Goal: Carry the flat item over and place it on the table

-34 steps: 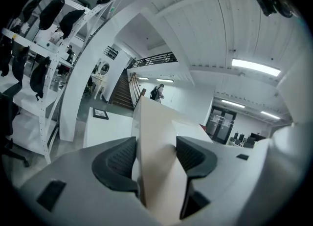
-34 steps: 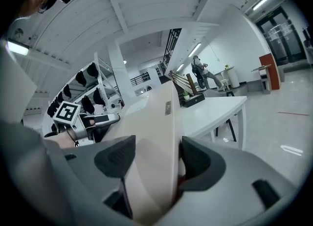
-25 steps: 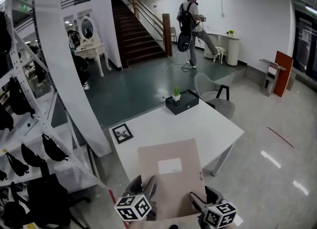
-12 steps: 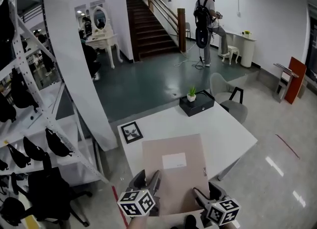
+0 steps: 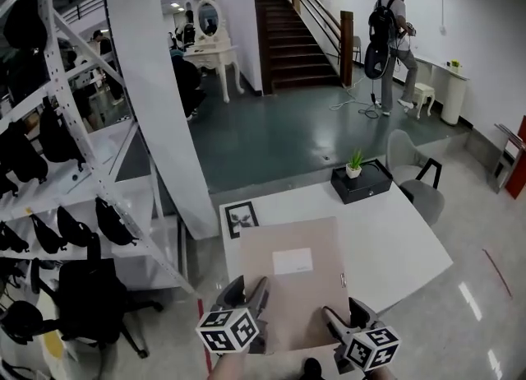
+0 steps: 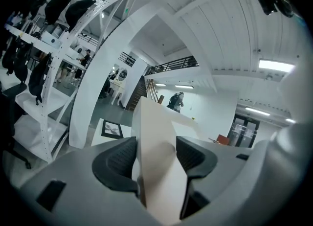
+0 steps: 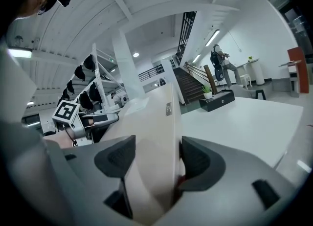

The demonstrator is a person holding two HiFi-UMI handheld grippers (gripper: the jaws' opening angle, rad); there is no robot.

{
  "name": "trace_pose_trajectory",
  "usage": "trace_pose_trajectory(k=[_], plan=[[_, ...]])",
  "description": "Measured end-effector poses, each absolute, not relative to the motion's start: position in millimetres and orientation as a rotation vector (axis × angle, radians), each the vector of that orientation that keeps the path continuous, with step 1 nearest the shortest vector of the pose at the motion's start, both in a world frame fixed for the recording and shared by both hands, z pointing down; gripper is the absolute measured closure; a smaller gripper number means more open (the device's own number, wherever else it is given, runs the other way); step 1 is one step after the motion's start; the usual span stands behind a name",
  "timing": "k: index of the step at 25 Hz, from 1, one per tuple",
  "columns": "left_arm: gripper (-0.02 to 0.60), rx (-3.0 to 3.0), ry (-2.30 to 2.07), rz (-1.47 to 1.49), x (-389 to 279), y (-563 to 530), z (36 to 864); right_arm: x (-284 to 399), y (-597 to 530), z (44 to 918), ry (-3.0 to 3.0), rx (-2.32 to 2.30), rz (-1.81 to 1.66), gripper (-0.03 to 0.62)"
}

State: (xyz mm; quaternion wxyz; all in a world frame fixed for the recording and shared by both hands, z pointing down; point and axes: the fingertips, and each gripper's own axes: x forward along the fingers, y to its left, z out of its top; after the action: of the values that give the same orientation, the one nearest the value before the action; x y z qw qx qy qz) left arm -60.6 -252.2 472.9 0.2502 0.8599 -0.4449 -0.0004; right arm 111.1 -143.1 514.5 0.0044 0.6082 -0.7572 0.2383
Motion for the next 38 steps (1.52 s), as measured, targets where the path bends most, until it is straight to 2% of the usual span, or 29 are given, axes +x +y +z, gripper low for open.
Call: trace_pose_trajectory(k=[18, 38], plan=[[0.325, 2.159, -1.548, -0.039, -104, -284, 477, 89, -226, 524, -2.558, 1.512, 0.77, 0.307], [0.325, 2.102, -1.556, 0.031, -98, -303, 510, 95, -242, 553, -2.509, 1.475, 0.836, 0.307]])
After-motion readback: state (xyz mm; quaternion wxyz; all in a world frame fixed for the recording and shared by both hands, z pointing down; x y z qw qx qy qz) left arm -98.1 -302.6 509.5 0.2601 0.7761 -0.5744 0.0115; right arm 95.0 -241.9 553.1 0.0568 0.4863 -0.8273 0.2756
